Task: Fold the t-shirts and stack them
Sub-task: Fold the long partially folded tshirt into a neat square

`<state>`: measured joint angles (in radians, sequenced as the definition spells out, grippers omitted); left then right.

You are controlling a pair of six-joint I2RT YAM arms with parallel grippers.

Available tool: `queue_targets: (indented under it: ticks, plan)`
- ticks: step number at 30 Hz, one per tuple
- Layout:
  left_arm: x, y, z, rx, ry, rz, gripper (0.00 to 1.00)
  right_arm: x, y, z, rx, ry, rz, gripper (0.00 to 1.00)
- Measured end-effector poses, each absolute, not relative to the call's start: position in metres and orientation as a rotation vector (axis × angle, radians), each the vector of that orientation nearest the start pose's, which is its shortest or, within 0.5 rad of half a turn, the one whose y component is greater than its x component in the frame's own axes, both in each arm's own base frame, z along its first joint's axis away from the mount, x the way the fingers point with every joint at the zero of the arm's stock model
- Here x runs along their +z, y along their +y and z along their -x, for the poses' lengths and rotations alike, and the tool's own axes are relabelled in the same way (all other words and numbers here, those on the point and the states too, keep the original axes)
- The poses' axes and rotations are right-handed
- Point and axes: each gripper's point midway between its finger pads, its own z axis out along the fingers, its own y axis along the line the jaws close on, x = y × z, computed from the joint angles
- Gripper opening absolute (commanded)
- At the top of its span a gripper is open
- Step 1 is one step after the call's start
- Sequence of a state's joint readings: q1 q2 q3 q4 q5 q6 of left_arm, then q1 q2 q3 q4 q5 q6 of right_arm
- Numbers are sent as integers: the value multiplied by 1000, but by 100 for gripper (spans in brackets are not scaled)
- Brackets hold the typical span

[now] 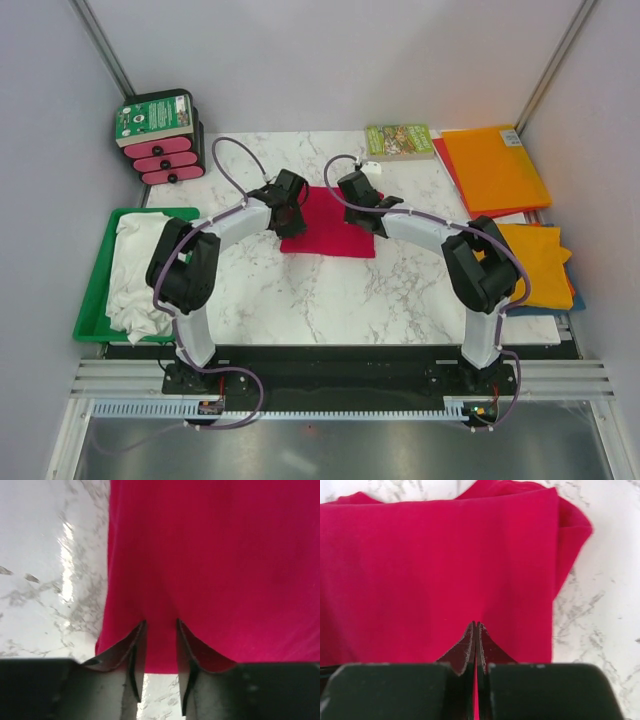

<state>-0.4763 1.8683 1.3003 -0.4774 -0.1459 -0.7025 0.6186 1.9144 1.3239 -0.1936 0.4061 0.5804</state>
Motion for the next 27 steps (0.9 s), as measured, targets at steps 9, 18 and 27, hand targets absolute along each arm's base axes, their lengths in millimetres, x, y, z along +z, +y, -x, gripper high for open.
queue_targets:
  ticks: [9,18,27]
  plan:
    - [59,-225,-391,-365,2562,295,41,60,273,-438,167,2308,-124,0]
    - [28,-218,-363,-323,2641,284,39,29,261,-408,143,2366,-150,0]
    - [25,-216,-339,-312,2654,274,39,27,264,-378,128,2366,-120,0]
